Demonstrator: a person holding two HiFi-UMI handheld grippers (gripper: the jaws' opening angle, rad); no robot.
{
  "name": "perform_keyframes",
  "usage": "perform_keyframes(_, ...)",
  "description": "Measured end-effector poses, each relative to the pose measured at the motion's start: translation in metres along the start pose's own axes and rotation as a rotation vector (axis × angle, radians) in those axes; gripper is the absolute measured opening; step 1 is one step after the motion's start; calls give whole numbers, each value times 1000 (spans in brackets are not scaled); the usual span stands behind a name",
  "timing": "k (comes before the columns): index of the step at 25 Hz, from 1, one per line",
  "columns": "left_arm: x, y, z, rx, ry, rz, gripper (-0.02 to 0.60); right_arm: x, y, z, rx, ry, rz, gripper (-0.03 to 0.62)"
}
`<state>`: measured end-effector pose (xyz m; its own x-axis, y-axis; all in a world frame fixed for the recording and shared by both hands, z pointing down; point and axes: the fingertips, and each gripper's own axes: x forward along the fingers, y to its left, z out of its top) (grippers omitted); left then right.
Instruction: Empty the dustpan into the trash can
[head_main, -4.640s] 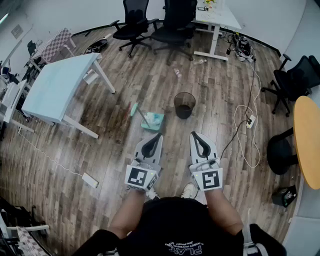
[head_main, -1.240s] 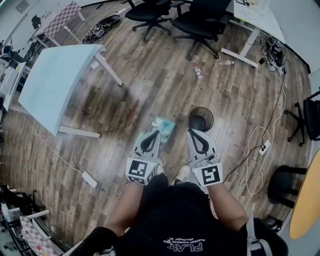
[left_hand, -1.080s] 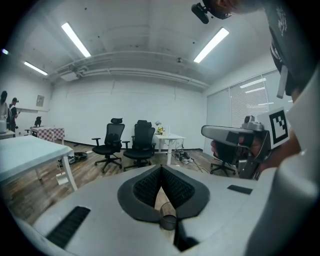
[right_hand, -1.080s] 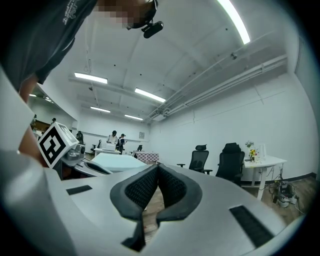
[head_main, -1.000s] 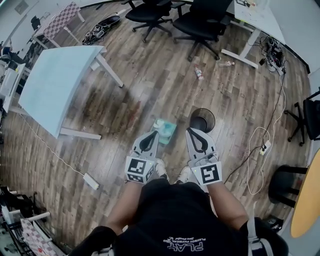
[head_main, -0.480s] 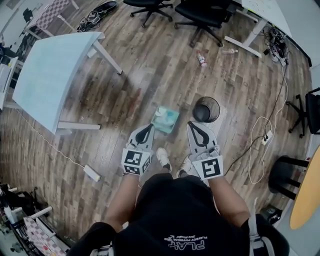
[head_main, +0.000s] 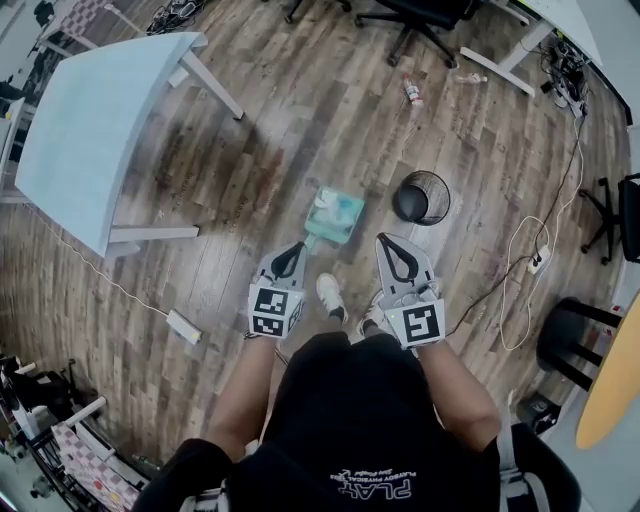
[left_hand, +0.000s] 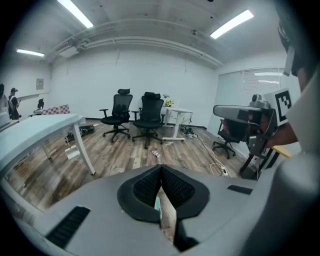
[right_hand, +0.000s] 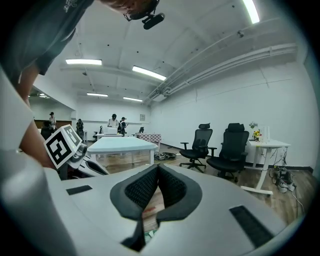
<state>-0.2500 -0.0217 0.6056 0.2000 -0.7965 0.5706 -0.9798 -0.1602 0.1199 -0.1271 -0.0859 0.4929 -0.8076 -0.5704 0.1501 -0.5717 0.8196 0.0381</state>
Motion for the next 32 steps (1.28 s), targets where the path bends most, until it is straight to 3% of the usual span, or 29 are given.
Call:
perform_keyframes(8, 24, 14, -29, -5, 87, 28, 25, 11, 6, -26, 10, 67, -2, 23)
perform_keyframes(11, 33, 13, -45, -21, 146, -2, 143, 13, 7, -32, 14, 76, -8, 23)
perform_keyframes(14, 41, 10, -54, -28, 185, -26, 169, 13, 4, -37, 41, 89, -23, 23)
perform_keyframes(25, 84, 12, -108, -18, 351, -63, 223, 11, -2, -52, 114, 117, -80, 23)
perform_keyframes(32, 104, 17, -129, -42, 404, -46, 227, 0, -12, -73, 170, 165, -120, 23)
